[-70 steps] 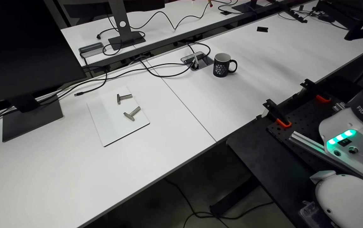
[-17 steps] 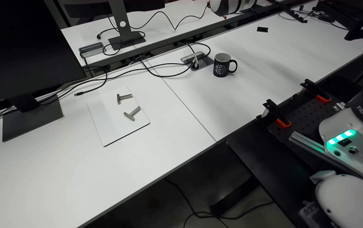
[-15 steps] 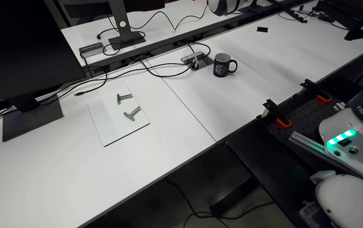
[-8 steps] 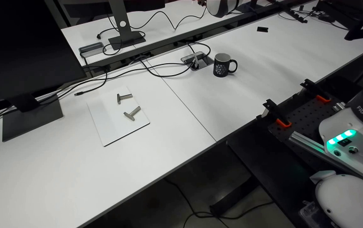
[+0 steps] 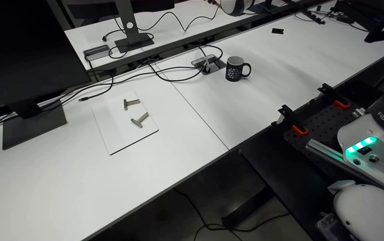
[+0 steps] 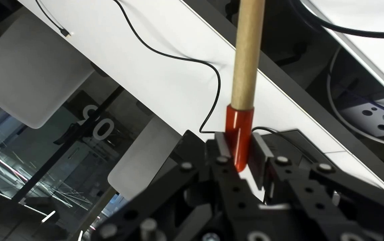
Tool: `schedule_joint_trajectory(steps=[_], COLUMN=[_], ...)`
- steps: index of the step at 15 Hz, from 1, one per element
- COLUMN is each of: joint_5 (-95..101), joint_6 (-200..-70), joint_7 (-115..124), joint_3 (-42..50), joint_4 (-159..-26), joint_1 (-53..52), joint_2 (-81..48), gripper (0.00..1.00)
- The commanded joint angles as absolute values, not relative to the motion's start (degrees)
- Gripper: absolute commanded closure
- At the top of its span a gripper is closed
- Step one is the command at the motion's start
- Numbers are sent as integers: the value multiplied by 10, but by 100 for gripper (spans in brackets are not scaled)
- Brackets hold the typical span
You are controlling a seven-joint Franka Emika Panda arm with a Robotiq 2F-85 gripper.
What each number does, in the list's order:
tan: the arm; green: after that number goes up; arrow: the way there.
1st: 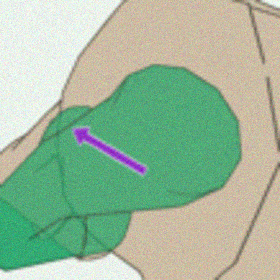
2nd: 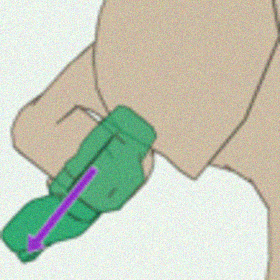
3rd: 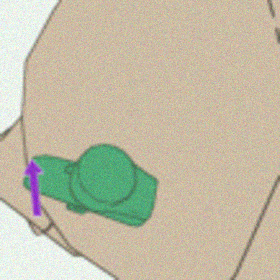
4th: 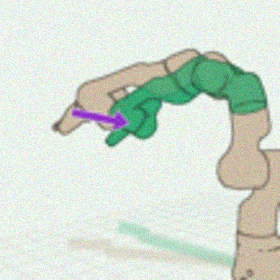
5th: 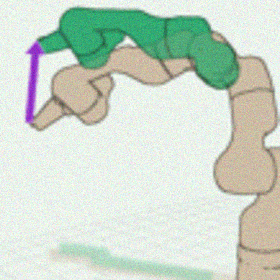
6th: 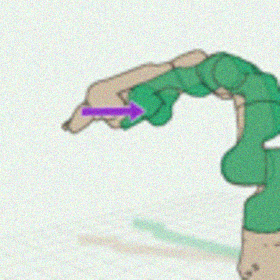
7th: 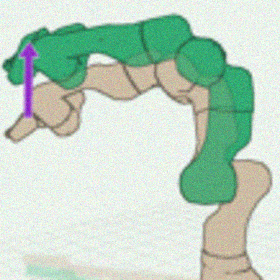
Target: Pick up the miniature baseball bat from the table and put it inside the black mug
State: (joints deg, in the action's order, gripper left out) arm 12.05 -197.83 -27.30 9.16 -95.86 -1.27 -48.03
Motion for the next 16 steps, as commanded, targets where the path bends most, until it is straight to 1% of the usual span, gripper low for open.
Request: schedule_joint_trajectory(steps=[1, 2, 7, 9, 11, 12, 13, 14, 15, 16], joint_5=[154, 166, 214, 220, 193, 169, 197, 192, 130, 113], joint_6=[-1981, -1982, -1985, -1986, -1984, -1982, -1982, -1982, -1982, -1982], joint_7=[-245, -240, -267, -281, -300, -311, -252, -254, -306, -304], joint_3=[83, 63, -145, -179, -152, -115, -53, -23, 8, 50], joint_4=[-945, -925, -846, -829, -812, -796, -779, -771, -772, -770], joint_1=[-4, 11, 156, 178, 160, 136, 101, 85, 60, 35], joint_2=[-486, -496, -544, -565, -573, -575, -574, -576, -577, -578], gripper=[93, 93, 93, 93, 93, 93, 93, 93, 93, 93])
